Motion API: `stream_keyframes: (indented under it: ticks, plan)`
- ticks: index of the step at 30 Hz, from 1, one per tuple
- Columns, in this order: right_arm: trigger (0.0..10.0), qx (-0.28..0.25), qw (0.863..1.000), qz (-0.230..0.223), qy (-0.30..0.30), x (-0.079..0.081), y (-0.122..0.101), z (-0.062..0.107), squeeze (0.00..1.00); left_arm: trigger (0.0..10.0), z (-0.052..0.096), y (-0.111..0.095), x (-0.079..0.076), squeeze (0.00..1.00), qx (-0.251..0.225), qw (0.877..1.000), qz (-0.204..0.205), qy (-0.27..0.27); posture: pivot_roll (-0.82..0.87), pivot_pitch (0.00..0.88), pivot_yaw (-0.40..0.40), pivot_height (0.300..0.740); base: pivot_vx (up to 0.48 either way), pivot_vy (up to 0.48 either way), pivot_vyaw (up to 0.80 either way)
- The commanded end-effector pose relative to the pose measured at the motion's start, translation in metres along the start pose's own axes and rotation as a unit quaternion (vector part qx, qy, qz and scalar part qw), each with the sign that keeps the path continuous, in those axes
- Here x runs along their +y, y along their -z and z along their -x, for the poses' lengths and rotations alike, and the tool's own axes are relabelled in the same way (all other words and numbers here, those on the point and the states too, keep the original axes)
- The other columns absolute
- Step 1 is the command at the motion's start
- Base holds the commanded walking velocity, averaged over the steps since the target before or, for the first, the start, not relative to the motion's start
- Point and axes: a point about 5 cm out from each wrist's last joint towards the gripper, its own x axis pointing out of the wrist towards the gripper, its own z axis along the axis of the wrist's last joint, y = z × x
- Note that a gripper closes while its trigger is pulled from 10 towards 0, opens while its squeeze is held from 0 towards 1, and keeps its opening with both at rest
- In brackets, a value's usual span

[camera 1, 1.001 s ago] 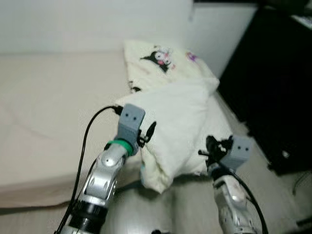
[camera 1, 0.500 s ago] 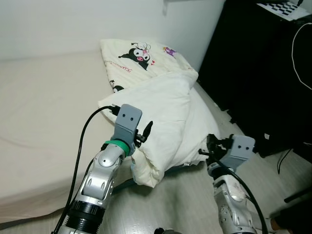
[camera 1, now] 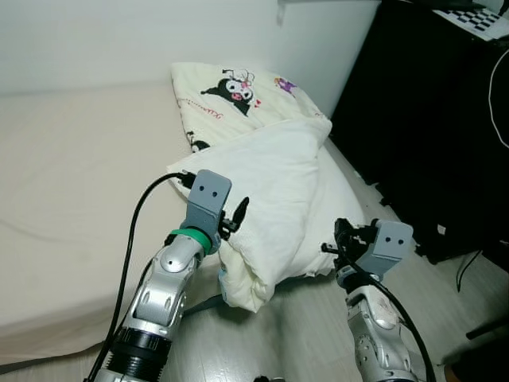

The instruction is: Clean up the room

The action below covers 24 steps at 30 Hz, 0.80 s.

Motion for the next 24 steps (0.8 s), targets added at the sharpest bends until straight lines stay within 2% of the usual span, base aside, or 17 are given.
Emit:
stream_keyframes:
  ticks: [1,11,15,24]
  plan:
    - [10.0,0.007,1.000,0.004,0.005,-0.0032,0.0044,0.0037,0.00,10.0,0.0010,0.0048,-0.0029,0.00,0.007,1.000,-0.001,0.005,0.00,0.100,0.003,0.733,0.458,0.000,0.00]
    - [10.0,0.008,1.000,0.005,0.005,-0.0031,0.0051,0.0031,0.00,10.0,-0.0001,0.0038,-0.0025,0.00,0.004,1.000,-0.003,0.006,0.00,0.088,0.006,0.733,0.410,0.000,0.00]
    - [10.0,0.008,1.000,0.006,0.004,-0.0031,0.0053,0.0028,0.00,10.0,-0.0005,0.0028,-0.0031,0.00,0.005,1.000,0.013,0.006,0.00,0.088,0.006,0.733,0.000,0.000,0.00]
    - [10.0,0.012,1.000,0.000,0.004,-0.0036,0.0074,0.0041,0.00,10.0,0.0016,0.0053,-0.0035,0.00,0.006,1.000,0.011,0.009,0.00,0.089,0.006,0.733,0.000,0.000,0.00]
